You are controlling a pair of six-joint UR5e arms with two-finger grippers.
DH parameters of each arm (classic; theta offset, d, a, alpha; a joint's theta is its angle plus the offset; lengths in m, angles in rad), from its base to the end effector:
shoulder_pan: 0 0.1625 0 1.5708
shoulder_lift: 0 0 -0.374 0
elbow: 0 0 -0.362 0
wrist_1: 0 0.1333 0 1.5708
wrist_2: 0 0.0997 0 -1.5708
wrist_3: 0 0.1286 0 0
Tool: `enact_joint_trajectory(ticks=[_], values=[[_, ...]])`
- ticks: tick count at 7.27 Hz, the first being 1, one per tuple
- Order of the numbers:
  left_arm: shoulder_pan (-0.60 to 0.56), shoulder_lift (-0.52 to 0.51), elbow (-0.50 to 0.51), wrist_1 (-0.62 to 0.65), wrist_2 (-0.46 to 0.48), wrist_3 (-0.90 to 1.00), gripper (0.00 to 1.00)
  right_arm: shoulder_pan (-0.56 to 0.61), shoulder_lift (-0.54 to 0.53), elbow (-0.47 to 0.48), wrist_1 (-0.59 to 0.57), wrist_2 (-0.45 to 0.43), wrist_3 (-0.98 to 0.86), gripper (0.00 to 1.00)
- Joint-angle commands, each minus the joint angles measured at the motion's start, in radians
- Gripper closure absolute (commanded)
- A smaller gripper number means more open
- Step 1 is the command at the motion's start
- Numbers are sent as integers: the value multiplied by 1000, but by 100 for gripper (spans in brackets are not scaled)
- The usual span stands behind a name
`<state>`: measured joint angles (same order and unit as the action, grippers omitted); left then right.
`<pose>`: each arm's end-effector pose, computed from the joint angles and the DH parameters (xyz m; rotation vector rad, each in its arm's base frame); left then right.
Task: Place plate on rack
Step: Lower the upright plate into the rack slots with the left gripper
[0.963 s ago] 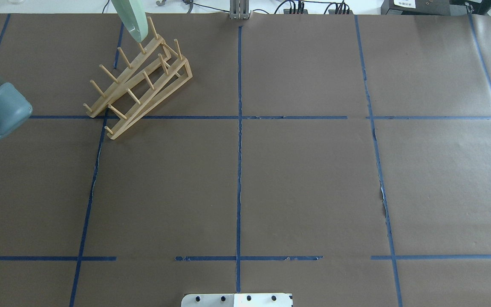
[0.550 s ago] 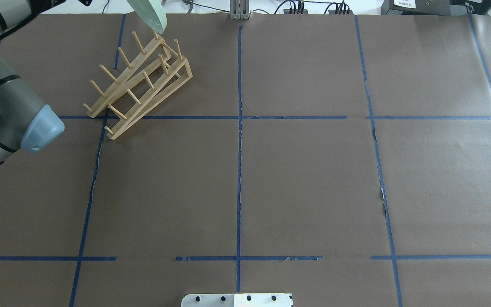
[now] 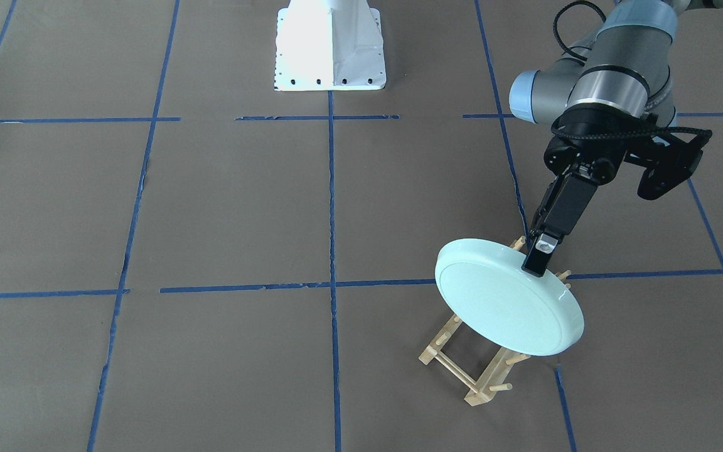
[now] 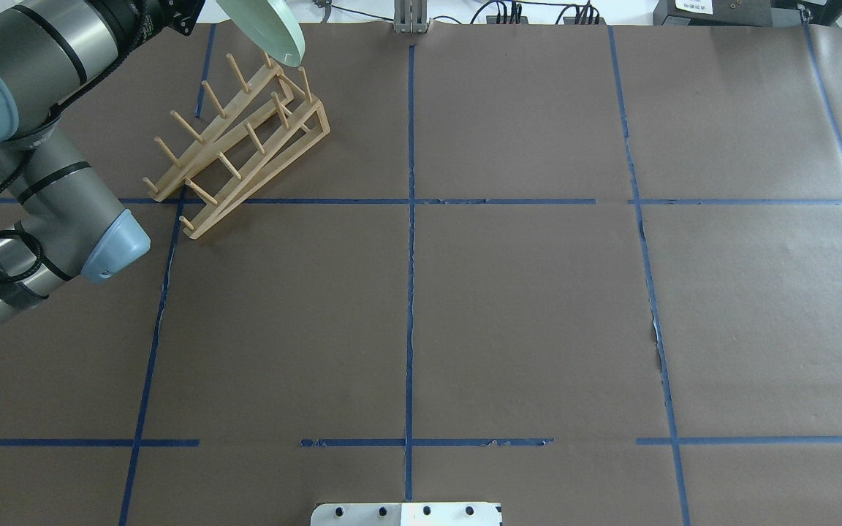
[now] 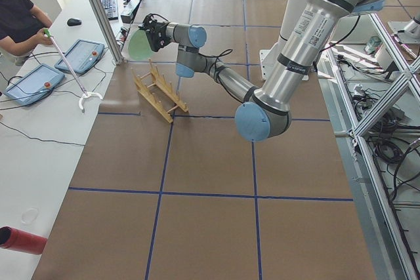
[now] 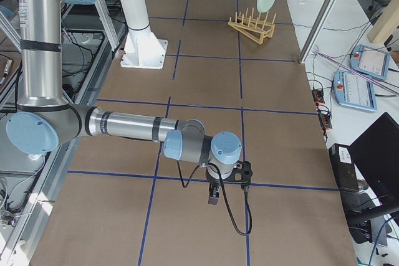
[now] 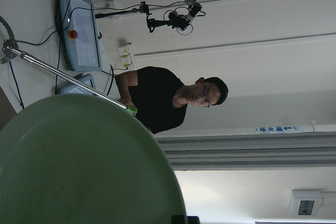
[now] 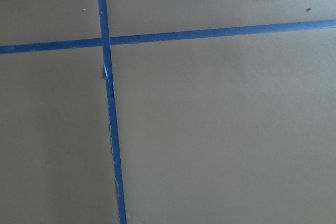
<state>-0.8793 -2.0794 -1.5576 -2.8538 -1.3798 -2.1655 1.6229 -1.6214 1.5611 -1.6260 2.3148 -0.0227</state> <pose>0.2634 -0.5655 0.1935 0.4249 1.9013 -1.1969 0.0686 -0.4276 0.6633 -0.0823 -0.7469 0.0710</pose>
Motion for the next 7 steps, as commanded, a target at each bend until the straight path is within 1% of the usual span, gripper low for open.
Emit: enact_joint_trajectory(ticks=[1,5,7], values=[[16,-1,56,-51,63,-40,100,0,0,-1,0,0,0,0],[32,-18,116,-65,74,-42,100,0,0,-1,0,0,0,0],[49,-18,134,-67,99,-42,100,0,0,0,0,0,1,0]])
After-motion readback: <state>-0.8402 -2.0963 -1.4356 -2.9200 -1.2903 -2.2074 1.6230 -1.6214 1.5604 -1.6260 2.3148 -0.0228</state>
